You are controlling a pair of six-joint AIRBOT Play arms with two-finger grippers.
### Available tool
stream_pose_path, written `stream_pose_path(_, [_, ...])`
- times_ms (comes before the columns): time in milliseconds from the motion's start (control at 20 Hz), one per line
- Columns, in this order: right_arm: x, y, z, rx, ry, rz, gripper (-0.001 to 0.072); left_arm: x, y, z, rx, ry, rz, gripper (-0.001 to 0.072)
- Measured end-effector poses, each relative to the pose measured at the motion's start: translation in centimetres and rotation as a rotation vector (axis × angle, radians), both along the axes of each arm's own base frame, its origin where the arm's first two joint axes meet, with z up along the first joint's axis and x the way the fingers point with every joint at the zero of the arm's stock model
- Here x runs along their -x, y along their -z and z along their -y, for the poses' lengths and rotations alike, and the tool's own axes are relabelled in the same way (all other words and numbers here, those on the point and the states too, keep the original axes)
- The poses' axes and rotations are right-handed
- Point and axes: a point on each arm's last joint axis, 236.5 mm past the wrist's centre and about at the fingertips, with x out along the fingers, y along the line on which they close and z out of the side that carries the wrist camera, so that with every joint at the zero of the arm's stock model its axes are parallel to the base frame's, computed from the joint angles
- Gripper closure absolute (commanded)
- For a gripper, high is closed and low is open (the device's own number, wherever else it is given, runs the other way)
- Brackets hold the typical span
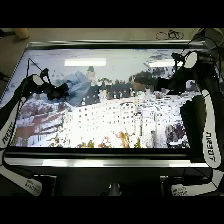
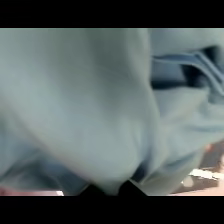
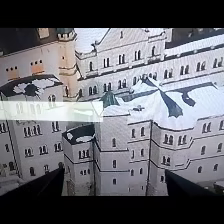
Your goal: Fold the shirts.
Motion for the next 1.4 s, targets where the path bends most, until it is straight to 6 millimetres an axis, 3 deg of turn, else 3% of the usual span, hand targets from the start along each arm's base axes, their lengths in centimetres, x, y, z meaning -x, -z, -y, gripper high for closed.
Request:
stream_pose_path(50, [-0.2,-1.0,0.1,0.004,-0.006,0.033,0.0044,-0.7,-2.6,1.2,0.0,0.055,0.072,0.0669])
stream_pose_path(100, [-0.2,-2.3,0.2,0.009,-0.011,0.073,0.0044,-1.3,-6.4,2.7,-0.011,0.124,0.174,0.0669])
stream_pose_path(150, [-0.3,-3.9,0.3,0.017,-0.015,0.121,0.0044,-1.3,-10.8,4.5,-0.026,0.194,0.279,0.0669])
stream_pose_path(250, [0.2,-7.9,0.9,0.039,-0.015,0.231,0.0044,0.5,-21.2,9.0,-0.038,0.324,0.523,0.0669])
stream_pose_path(300, [0.8,-10.5,1.3,0.055,-0.012,0.294,0.0044,2.6,-26.6,11.2,-0.038,0.381,0.649,0.0669])
stream_pose_path(400, [2.7,-15.5,2.2,0.087,-0.002,0.419,0.0044,8.0,-35.0,14.7,-0.025,0.469,0.839,0.0669])
stream_pose_path(500, [5.3,-20.1,2.8,0.103,0.012,0.531,0.0044,13.1,-39.3,17.1,0.003,0.533,0.928,0.0669])
stream_pose_path(550, [6.7,-22.2,3.0,0.105,0.024,0.58,0.0044,15.3,-39.5,18.2,0.013,0.568,0.924,0.0669])
stream_pose_path(600, [8.2,-23.6,3.2,0.105,0.036,0.606,0.0044,16.8,-38.7,19.1,0.021,0.598,0.896,0.0669])
stream_pose_path(700, [10.7,-24.5,3.5,0.102,0.057,0.604,0.0044,18.7,-33.9,20.7,0.01,0.648,0.772,0.0668])
stream_pose_path(750, [11.6,-24.0,3.5,0.1,0.064,0.567,0.0044,19.2,-30.6,21.2,-0.003,0.662,0.696,0.0668])
stream_pose_path(850, [12.4,-21.8,3.6,0.102,0.065,0.47,0.0044,20.3,-22.0,21.5,-0.035,0.676,0.498,0.0668])
stream_pose_path(950, [12.1,-17.8,3.3,0.099,0.06,0.336,0.0044,21.9,-13.2,20.7,-0.074,0.664,0.292,0.0661])
stream_pose_path(1000, [11.7,-15.5,3.1,0.089,0.055,0.27,0.0043,22.9,-9.3,20.3,-0.083,0.651,0.197,0.0498])
stream_pose_path(1050, [11.3,-13.1,2.6,0.075,0.047,0.205,0.004,23.9,-6.5,20.3,-0.073,0.637,0.121,0.02])
stream_pose_path(1100, [10.8,-10.5,2.0,0.056,0.032,0.139,0.0034,24.7,-4.7,20.4,-0.062,0.63,0.066,-0.0006])
stream_pose_path(1200, [10.4,-5.9,0.9,0.027,-0.009,0.014,0.002,25.0,-3.2,20.1,-0.046,0.605,0.015,-0.0007])
stream_pose_path(1300, [10.7,-2.2,0.4,0.014,-0.047,-0.108,0.0023,24.4,-3.9,18.9,-0.049,0.583,-0.004,-0.0006])
stream_pose_path(1400, [11.1,0.7,-0.1,-0.001,-0.07,-0.205,0.0023,23.4,-5.1,16.0,-0.095,0.567,-0.006,-0.0006])
